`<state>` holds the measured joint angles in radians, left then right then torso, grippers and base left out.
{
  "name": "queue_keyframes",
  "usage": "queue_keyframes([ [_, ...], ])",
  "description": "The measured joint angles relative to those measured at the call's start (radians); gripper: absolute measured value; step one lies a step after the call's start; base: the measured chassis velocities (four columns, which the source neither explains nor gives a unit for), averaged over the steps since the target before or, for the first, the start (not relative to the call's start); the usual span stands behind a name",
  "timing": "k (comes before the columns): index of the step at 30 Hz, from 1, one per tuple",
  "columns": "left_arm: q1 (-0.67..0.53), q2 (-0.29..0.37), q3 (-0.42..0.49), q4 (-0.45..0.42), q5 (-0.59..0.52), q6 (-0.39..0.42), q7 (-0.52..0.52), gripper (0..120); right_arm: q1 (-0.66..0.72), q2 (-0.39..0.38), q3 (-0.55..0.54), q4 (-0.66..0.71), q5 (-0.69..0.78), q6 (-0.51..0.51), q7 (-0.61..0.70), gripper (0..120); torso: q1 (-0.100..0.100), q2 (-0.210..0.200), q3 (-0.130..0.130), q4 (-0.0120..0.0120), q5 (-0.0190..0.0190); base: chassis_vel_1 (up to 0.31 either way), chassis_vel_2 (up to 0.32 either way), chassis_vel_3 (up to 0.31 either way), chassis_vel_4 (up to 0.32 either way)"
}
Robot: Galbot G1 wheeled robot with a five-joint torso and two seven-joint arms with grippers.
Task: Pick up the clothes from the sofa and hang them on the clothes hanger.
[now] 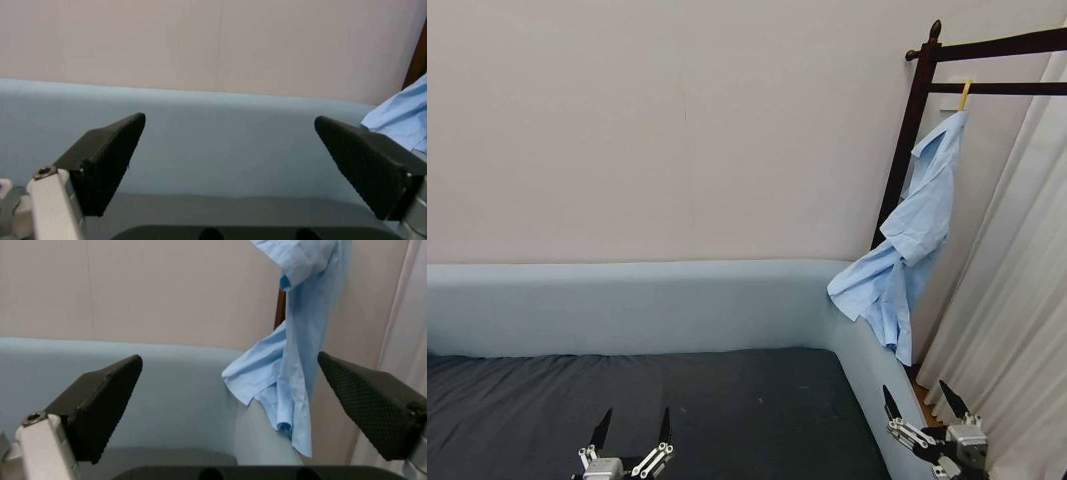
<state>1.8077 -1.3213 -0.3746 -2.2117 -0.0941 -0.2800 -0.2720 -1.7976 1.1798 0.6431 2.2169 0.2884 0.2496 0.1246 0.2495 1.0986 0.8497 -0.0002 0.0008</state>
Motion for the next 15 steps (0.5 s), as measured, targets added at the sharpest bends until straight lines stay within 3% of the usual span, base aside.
queue_keyframes([
  [15,-0.005,0.0,0.004,0.011,0.001,-0.002,-0.012,100,0.009,-0.003,-0.008,0.006,0.016,-0.004,-0.001,100,0.0,0.0,0.0,0.0,0.0003,0.0,0.0,0.0,0.0],
])
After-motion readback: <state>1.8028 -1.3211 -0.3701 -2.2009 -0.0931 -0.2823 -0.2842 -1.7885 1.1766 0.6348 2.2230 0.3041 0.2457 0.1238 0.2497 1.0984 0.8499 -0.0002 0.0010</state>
